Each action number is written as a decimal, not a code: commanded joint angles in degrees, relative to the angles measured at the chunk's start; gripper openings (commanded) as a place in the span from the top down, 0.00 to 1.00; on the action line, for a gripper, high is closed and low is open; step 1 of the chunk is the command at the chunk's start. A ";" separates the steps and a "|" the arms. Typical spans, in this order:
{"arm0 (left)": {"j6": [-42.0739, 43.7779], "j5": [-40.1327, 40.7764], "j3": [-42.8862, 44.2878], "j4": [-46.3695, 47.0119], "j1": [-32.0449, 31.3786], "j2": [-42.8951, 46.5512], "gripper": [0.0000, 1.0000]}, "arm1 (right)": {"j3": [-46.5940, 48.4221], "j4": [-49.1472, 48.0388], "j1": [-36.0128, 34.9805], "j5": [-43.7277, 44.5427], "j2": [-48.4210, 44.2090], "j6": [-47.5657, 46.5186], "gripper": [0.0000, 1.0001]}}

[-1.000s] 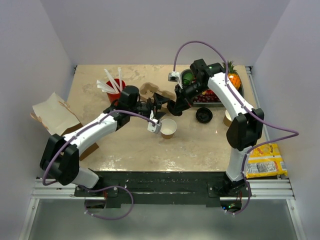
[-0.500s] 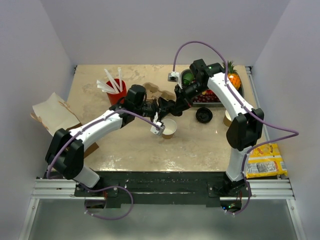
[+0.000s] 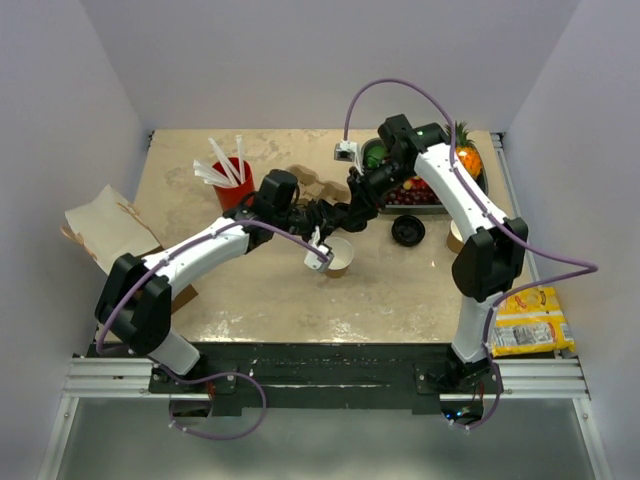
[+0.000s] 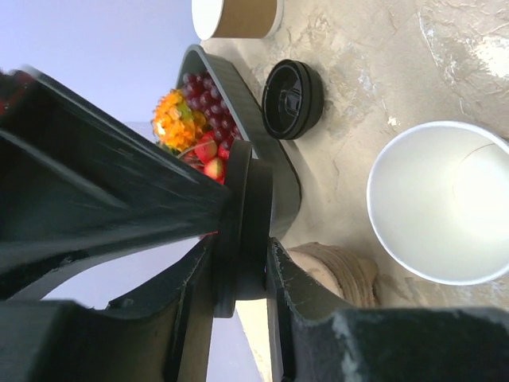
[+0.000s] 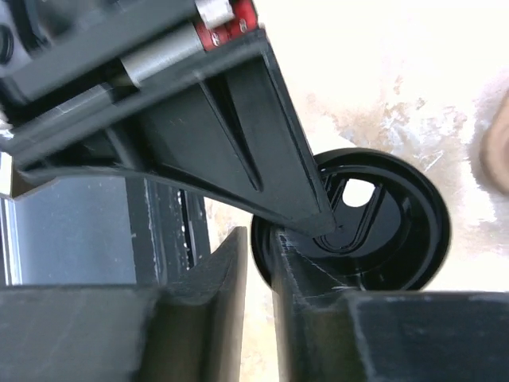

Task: Pack the takeout coffee

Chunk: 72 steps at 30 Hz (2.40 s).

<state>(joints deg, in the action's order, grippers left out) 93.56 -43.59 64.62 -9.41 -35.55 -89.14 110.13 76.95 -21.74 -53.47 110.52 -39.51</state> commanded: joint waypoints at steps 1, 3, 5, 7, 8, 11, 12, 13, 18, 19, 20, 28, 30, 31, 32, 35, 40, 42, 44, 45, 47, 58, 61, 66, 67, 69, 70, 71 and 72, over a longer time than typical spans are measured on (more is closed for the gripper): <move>-4.69 0.96 0.77 1.84 -0.31 1.95 0.79 | 8.42 0.15 0.64 1.17 -1.88 2.06 0.58; -11.09 2.81 -0.46 3.60 -0.22 3.26 0.81 | 12.47 -2.40 3.53 0.48 -2.15 6.09 0.48; -22.06 4.73 -0.81 6.68 -0.22 4.24 0.82 | 15.55 -7.23 7.83 -1.19 -2.32 11.95 0.42; -35.55 6.15 -0.37 8.52 -0.13 5.38 0.82 | 15.47 -12.84 11.52 -1.90 -2.67 16.02 0.37; -40.16 6.85 0.93 8.53 -0.05 5.56 0.82 | 15.12 -13.83 12.32 -1.55 -2.76 17.17 0.35; -57.74 4.50 4.89 5.64 1.88 5.03 0.83 | 8.38 -18.21 13.12 2.84 -6.00 15.86 0.30; -61.70 3.44 5.51 3.89 3.19 4.34 0.83 | 4.96 -21.28 13.12 3.63 -7.93 16.73 0.30; -68.27 2.12 6.04 2.92 3.82 3.89 0.83 | -2.73 -29.06 13.04 4.34 -9.78 18.05 0.30; -80.00 -4.57 5.87 0.09 6.01 1.78 0.84 | -19.41 -49.50 12.86 11.19 -18.76 31.58 0.29; -83.59 -5.18 4.74 0.61 6.37 1.61 0.84 | -22.21 -52.83 12.86 11.55 -19.20 34.73 0.29; -85.11 -6.40 4.29 1.06 6.63 1.43 0.84 | -23.37 -54.17 12.95 11.72 -19.64 35.98 0.29; -98.29 -14.93 2.44 2.29 8.30 -3.22 0.83 | -30.49 -56.73 12.25 9.62 -20.26 38.98 0.29; -102.32 -16.43 2.35 4.83 8.92 -5.16 0.84 | -31.28 -55.95 12.07 9.18 -20.26 38.72 0.29; -103.04 -17.48 2.18 5.45 9.18 -5.51 0.83 | -31.55 -55.77 11.98 9.18 -20.34 38.45 0.29; -103.31 -17.93 2.44 5.72 9.44 -6.56 0.83 | -31.90 -55.77 11.89 8.92 -20.26 38.45 0.29; -103.67 -19.42 3.93 3.97 9.45 -9.02 0.81 | -32.87 -53.93 11.72 8.21 -19.99 37.75 0.29; -106.30 -20.83 3.24 4.66 10.24 -10.44 0.80 | -36.03 -53.04 10.49 9.00 -22.27 36.97 0.28; -107.44 -21.35 2.62 5.45 10.85 -10.79 0.81 | -36.99 -51.55 8.48 10.31 -23.41 34.86 0.28; -108.58 -21.88 2.18 6.76 11.29 -11.31 0.81 | -37.88 -50.76 6.98 11.28 -24.73 33.80 0.28; -109.63 -21.97 1.74 7.29 11.38 -11.58 0.82 | -38.75 -50.58 5.40 11.81 -25.09 33.18 0.28; -110.52 -22.06 1.47 8.17 11.56 -12.36 0.82 | -39.55 -50.23 3.64 13.82 -25.35 32.57 0.27; -114.65 -22.15 -0.63 11.07 12.78 -14.30 0.78 | -40.60 -50.32 1.52 16.47 -21.75 33.35 0.24; -115.44 -21.97 -1.25 11.69 13.14 -14.57 0.77 | -40.69 -50.58 1.35 17.08 -20.70 33.71 0.24; -115.27 -21.10 -0.90 11.43 13.23 -15.27 0.68 | -39.73 -50.40 0.47 17.88 -18.68 34.93 0.24; -115.18 -21.09 -0.81 11.34 13.23 -15.36 0.67 | -39.73 -50.40 0.29 17.79 -18.06 34.94 0.24; -115.00 -20.74 -0.46 11.08 13.23 -15.62 0.62 | -39.38 -50.49 -0.06 17.70 -17.71 35.11 0.24; -114.83 -20.66 -0.37 10.64 13.23 -15.54 0.60 | -39.29 -50.58 -0.23 17.61 -17.36 35.20 0.24; -114.57 -20.57 -0.28 10.47 13.23 -15.71 0.57 | -39.37 -50.75 -0.50 17.44 -17.27 35.37 0.24; -114.48 -20.31 -0.20 10.38 13.23 -15.71 0.56 | -39.37 -50.84 -0.50 17.44 -17.09 35.55 0.24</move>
<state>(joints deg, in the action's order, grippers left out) -20.45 -63.86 63.77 0.43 -22.61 -104.31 69.73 26.57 -21.50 -36.47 93.36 -5.04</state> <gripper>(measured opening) 0.416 0.754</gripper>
